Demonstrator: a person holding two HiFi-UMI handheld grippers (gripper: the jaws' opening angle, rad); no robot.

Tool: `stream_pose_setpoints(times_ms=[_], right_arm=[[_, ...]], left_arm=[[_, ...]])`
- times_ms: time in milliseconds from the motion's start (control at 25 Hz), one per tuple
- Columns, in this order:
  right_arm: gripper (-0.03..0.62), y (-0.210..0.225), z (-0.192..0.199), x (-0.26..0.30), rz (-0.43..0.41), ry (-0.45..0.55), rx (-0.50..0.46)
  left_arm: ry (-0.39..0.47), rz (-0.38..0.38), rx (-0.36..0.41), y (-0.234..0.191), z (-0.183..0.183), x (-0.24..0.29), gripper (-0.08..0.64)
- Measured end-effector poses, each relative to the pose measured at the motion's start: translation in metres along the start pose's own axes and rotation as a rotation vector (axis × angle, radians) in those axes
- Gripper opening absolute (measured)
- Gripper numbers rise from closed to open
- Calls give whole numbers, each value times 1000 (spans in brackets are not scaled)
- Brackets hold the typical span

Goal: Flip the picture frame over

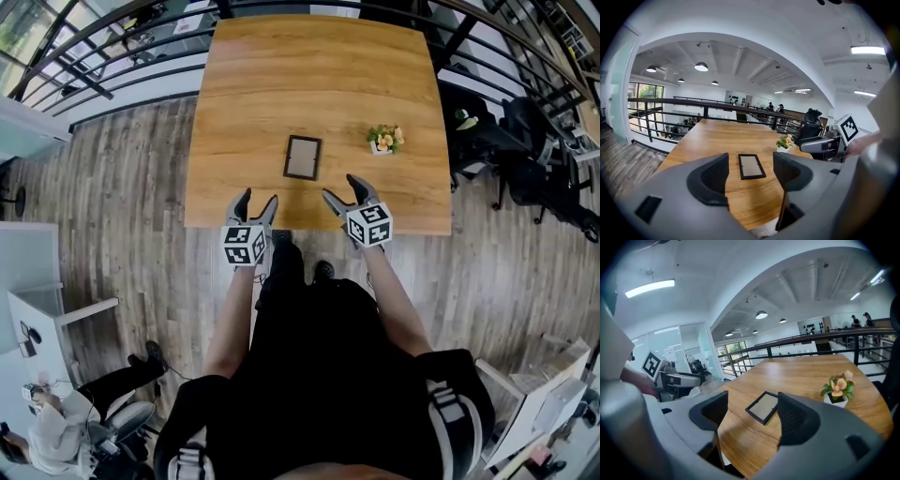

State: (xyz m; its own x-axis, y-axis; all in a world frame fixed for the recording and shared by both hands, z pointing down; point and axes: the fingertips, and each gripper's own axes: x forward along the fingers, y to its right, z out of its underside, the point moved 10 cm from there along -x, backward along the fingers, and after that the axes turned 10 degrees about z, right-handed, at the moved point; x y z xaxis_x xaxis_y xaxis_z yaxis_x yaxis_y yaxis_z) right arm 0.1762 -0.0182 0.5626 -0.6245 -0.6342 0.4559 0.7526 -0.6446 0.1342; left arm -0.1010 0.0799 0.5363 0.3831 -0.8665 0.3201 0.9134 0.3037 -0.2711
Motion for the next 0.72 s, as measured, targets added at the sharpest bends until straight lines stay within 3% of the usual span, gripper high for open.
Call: stream_pose_setpoints(times_ms=[320,720], right_arm=[[328,-19,-22,57,7,-18,29],[321,-40,-19,118,25,-55,99]], left_arm=[[-34,61,12,-55,-28,35,319],[-94,146,41,-111,-42,75,319]])
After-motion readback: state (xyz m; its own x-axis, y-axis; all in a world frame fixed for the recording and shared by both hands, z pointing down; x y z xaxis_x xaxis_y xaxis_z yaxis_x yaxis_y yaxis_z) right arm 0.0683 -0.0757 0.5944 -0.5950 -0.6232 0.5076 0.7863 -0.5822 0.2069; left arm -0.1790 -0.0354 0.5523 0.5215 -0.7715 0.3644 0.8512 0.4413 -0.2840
